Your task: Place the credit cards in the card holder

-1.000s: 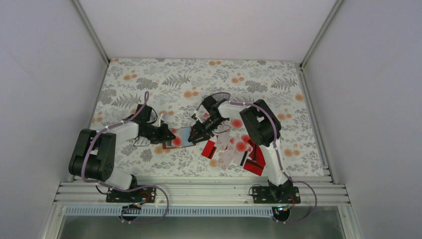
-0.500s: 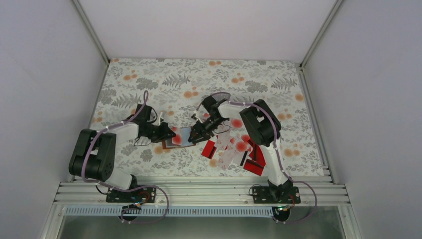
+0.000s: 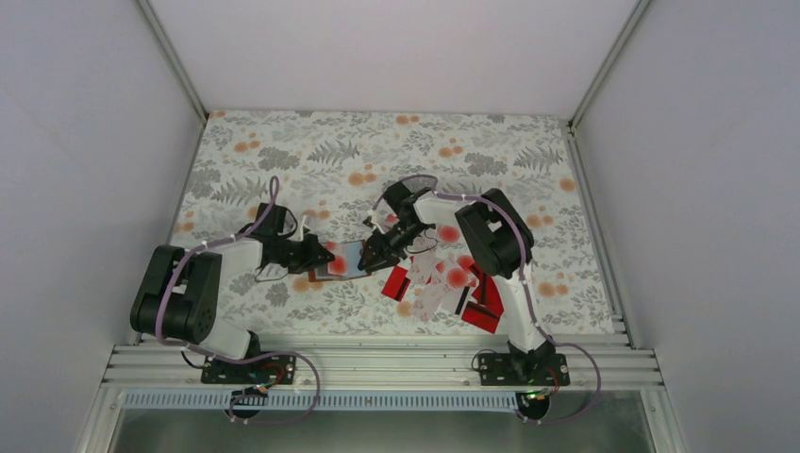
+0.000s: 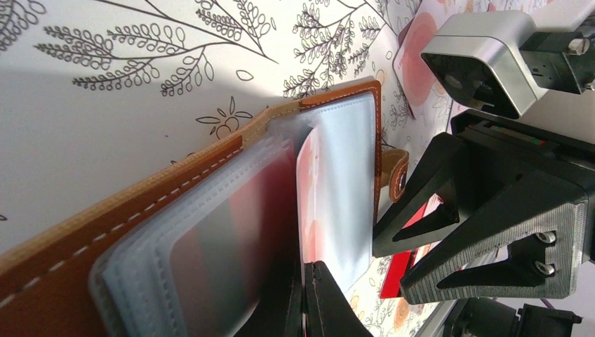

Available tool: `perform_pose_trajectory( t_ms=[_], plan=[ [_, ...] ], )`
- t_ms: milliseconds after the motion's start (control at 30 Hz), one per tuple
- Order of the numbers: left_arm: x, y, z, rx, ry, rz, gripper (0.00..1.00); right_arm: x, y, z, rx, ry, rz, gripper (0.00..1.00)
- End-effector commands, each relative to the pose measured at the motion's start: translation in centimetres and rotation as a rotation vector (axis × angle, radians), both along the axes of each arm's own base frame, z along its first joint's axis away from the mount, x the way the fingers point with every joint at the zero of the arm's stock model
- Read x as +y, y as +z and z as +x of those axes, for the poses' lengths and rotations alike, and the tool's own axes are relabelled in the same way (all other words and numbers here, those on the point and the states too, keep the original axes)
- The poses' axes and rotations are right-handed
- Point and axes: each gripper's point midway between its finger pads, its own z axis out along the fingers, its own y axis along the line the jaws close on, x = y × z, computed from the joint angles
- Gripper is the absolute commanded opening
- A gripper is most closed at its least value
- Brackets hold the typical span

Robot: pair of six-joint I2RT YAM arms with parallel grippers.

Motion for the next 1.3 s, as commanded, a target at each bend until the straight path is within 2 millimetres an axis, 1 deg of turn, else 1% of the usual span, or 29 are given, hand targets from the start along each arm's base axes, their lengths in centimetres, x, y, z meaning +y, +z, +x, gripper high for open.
perform_pose_trajectory(
  t_ms=[0,233,500,1067,1267],
  plan=[
    [-0.1,-0.8,-0.7,0.025,0.015,-0.010,0.02,-1.9,-2.7,-0.4,-0.024,-0.009,-0.139,0.33],
    [-0.3,-1.1,-0.9,0.034,0.020,-0.015,0.02,-1.8,-2.9,-0.3,-0.023,-0.018,-0.139,0.30],
    [-0.5,-1.6,-1.0,0.051,0.042,-0.028,0.02,-1.6,-3.0,0.0,-0.029,-0.030,-0.136,0.30],
    [-1.9,-2.3,-0.6,0.079,0.048,-0.030,0.02,-1.5,-3.3,0.1,-0.022,-0.042,-0.127,0.29],
    [-2.9,-2.5,-0.6,0.084,0.028,-0.018,0.02,-1.6,-3.3,0.1,-0.021,-0.042,-0.122,0.29]
  ],
)
